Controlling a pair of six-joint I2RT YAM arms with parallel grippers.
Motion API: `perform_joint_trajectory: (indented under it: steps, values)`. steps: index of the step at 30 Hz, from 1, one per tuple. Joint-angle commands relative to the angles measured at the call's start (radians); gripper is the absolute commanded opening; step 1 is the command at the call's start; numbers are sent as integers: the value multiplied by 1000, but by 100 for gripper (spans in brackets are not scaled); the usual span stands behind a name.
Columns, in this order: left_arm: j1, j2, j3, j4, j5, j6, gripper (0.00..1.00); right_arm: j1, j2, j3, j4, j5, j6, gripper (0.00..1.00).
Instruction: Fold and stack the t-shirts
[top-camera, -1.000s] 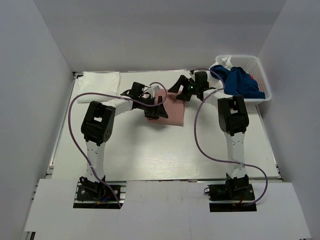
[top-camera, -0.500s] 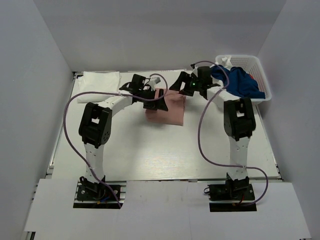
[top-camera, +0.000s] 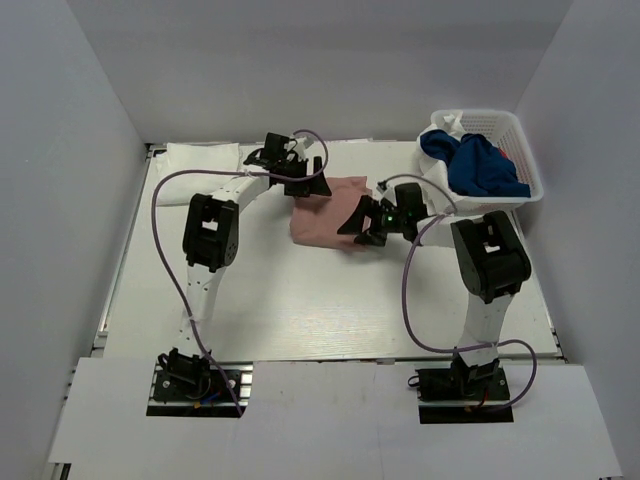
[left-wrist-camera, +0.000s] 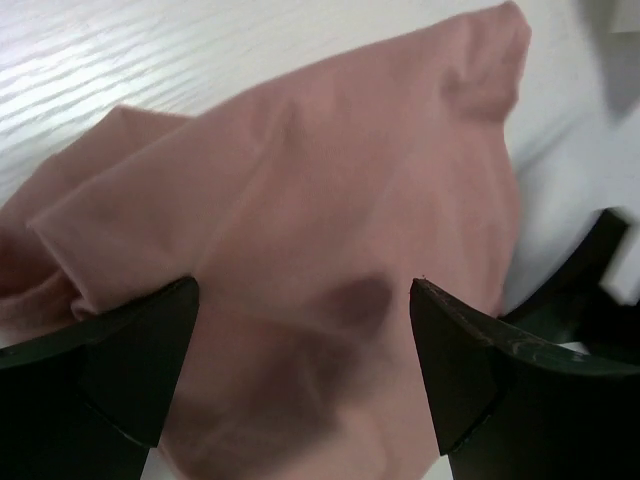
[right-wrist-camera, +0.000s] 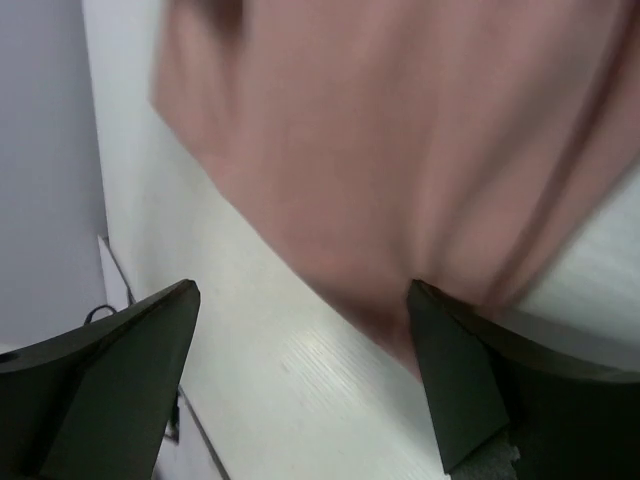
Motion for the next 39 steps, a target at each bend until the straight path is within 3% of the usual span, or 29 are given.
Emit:
perform_joint_trajectory:
  steps: [1,5,7,13,17,21,25,37,39]
  values:
    - [21,16,-9,-29,-18,0,100,-5,29,-86,81,-69,52,91]
    - [41,67,20,-76,-39,-30,100,-8,27,-137,78,-49,26,91]
    - [50,67,29,-85,-51,-30,100,-3,9,-91,-26,-20,-17,91]
    - [50,-94,47,-85,-131,-10,100,6,-141,24,-165,78,-172,91]
    - [39,-275,-75,-85,-254,10,100,7,-276,-23,-185,139,-192,91]
    - [39,-316,-167,-116,-286,10,100,6,-362,-74,-225,173,-198,91]
    - [39,-294,-223,-139,-312,10,100,4,-404,-86,-295,210,-217,91]
    - [39,-133,-171,-147,-236,-21,100,0,-398,18,-400,264,-289,91]
    - [30,-102,-142,-147,-223,-30,92,1,-402,13,-401,282,-290,91]
